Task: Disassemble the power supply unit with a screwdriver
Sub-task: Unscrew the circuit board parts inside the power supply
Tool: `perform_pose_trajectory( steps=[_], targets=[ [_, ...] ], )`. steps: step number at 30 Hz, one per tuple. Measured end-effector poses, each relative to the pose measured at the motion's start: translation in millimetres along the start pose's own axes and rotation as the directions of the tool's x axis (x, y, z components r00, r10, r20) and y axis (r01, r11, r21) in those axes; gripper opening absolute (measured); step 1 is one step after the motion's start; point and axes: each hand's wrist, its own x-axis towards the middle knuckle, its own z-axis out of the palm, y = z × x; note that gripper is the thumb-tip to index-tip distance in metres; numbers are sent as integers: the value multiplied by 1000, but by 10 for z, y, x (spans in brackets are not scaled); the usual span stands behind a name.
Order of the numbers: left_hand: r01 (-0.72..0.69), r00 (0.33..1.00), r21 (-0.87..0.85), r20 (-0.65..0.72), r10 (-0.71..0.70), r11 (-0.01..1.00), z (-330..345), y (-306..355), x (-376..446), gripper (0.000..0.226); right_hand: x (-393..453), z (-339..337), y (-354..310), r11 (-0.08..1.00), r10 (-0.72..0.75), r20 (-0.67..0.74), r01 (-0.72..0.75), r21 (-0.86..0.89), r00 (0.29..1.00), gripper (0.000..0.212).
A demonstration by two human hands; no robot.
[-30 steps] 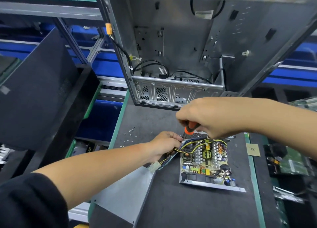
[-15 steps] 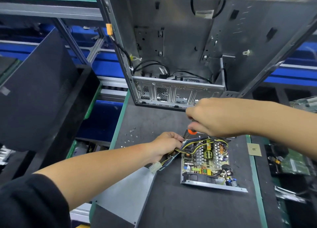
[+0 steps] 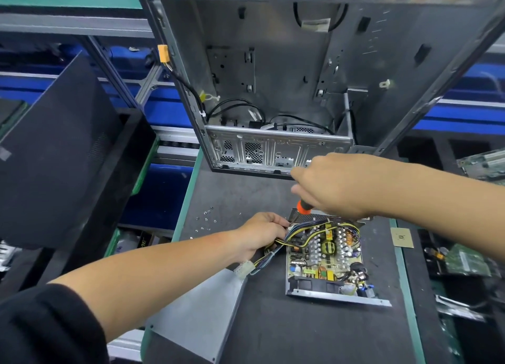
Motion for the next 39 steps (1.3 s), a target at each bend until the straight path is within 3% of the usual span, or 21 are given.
perform_pose_trajectory(
  steps=[3,6,8,12,15,18,21,24,28,30,32,35,39],
  targets=[
    [-10,1000,-13,6,10,1000,1,2,7,22,5,31,-9,997,-77,-25,78,31,997,24],
    [-9,1000,6,1,9,1000,-6,7,10,23,-24,16,16,973,-139,-40,144,179,990,11],
    [-2,1000,5,-2,2,1000,-11,13,10,24,-37,-4,38,944,-195,-31,196,266,980,15],
    [15,1000,3,0,-15,1000,-5,25,19,24,-43,3,100,930,-175,45,150,335,984,33],
    [28,1000,15,-13,-28,999,5,31,31,25,-69,19,127,915,-157,7,143,377,988,16],
    [35,999,24,-3,-35,999,4,45,27,24,-64,47,89,947,-39,-8,40,320,999,28],
    [41,999,21,1,-41,999,15,52,23,23,-26,56,6,990,103,-32,-99,97,994,32],
    [42,999,23,-4,-42,999,22,51,21,24,-28,42,-2,998,11,14,-12,60,1000,35],
    [41,999,29,0,-41,999,14,51,21,23,-75,-12,45,979,-152,21,148,139,988,5],
    [38,999,29,-4,-38,999,12,58,16,23,-91,-29,63,971,-177,24,171,166,984,19],
    [34,999,25,-3,-34,999,9,61,18,24,-95,-37,69,970,-176,30,168,173,984,26],
    [28,1000,31,10,-28,999,12,55,10,24,-83,-7,48,975,-105,42,95,198,994,15],
    [21,999,33,29,-22,999,15,40,3,25,-60,22,24,993,86,64,-91,77,994,39]
  ],
)
